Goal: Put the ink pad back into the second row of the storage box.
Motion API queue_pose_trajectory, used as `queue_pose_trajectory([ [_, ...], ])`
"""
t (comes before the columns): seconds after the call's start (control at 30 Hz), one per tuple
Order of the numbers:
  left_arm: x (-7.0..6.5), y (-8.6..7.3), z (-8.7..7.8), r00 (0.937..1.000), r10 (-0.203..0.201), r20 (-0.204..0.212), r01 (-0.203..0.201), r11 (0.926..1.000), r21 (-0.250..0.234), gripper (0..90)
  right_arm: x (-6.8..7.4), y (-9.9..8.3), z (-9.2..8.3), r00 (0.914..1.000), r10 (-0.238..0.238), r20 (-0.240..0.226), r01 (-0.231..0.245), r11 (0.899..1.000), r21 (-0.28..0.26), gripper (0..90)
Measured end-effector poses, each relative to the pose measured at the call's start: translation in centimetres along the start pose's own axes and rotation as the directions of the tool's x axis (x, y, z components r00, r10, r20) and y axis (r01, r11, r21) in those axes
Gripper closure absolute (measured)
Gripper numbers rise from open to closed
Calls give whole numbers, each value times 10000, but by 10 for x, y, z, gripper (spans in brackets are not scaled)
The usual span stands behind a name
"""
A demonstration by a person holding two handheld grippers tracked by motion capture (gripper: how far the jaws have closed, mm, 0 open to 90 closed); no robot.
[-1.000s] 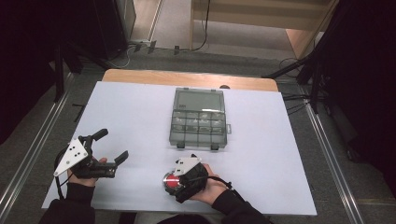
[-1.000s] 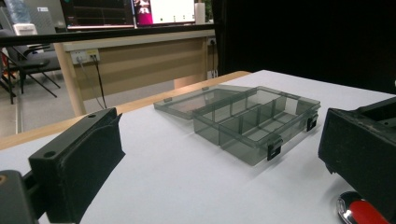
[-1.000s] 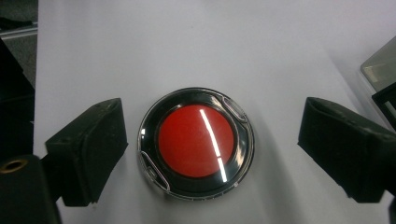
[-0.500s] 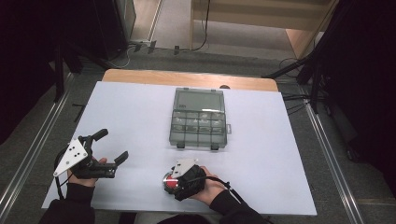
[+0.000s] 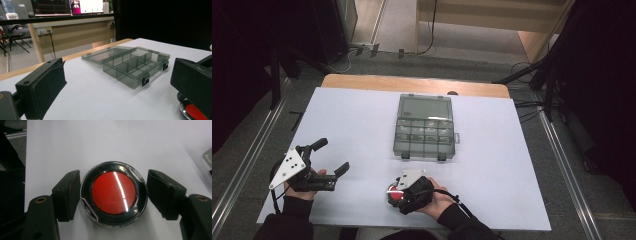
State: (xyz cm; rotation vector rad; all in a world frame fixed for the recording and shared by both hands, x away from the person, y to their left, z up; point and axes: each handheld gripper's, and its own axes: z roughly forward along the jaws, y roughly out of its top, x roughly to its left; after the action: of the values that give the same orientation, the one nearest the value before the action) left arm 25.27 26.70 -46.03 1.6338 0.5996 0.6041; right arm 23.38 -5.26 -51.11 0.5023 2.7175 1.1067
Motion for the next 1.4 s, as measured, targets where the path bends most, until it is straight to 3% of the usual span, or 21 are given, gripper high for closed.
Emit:
queue_pose_trajectory([
  [0.43,0,0,0,10000,-13,0,13,10000,1,0,-11,3,-16,9990,341,275,-330,9987,-382,310],
  [0.83,0,0,0,10000,-6,8,6,10000,-5,0,-23,14,-28,9971,389,649,-346,9972,-659,310],
  [1.17,0,0,0,10000,-26,12,26,10000,-11,0,-50,20,-55,9843,1076,1402,-871,9857,-1444,310],
  [1.4,0,0,1,10000,-23,18,23,10000,-3,0,-62,20,-61,9769,1304,1690,-1064,9838,-1440,310],
])
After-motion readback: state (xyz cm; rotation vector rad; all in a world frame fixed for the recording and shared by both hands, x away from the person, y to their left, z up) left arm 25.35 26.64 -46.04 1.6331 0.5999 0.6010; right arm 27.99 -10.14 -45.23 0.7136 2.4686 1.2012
